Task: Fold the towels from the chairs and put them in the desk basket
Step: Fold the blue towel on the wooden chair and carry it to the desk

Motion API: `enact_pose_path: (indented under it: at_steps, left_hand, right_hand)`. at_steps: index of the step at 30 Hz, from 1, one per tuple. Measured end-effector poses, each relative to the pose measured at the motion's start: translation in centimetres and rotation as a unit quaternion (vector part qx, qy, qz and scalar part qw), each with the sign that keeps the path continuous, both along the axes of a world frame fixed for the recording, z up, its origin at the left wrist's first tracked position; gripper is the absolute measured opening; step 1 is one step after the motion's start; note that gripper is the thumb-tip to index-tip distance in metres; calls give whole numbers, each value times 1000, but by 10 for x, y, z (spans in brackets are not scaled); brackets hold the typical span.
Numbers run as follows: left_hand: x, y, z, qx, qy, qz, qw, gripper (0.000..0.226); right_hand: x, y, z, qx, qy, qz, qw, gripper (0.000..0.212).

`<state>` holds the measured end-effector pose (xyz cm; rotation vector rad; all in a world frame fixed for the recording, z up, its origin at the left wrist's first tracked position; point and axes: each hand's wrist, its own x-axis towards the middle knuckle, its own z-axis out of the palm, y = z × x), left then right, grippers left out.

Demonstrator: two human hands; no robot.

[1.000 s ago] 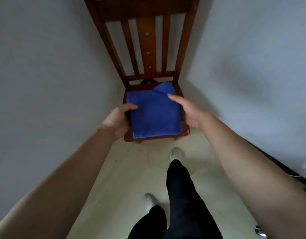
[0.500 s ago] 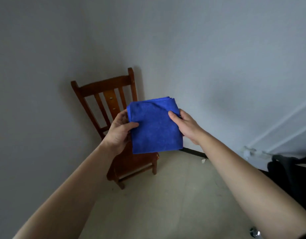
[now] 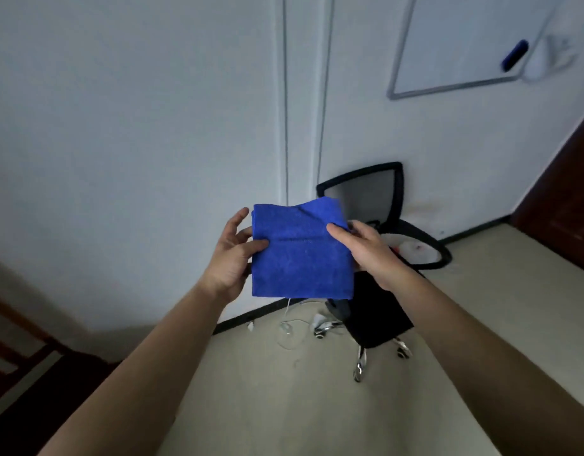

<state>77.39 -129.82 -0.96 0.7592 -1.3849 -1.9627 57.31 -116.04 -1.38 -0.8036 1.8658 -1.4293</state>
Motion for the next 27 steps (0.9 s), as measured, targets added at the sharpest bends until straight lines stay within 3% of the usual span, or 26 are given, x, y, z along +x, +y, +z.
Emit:
enact_pose_path:
  at_steps: [4, 10, 14, 17, 19, 27]
  left_hand:
    - [-134, 96, 9, -5, -1, -95, 995, 67]
    - [-310, 232, 35, -26, -4, -245, 969, 71]
    - [-422, 316, 41, -59, -10, -346, 936, 70]
    - [-497, 373, 35, -64, -5, -393, 917, 67]
    - [-542, 404, 26, -80, 3, -435, 897, 63]
    - [-775, 558, 31, -135, 15, -590, 796, 49]
  right_hand:
    - [-107, 130, 9, -9, -43, -69, 997, 37]
    - [-237, 311, 31, -13, -23, -181, 983, 40]
    - [-313, 411, 27, -21, -18, -275, 961, 46]
    - [-359, 471, 13, -41, -38, -345, 937, 35]
    - [-385, 503, 3, -43, -55, -387, 919, 27]
    - [-524, 665, 32, -18, -20, -523, 852, 33]
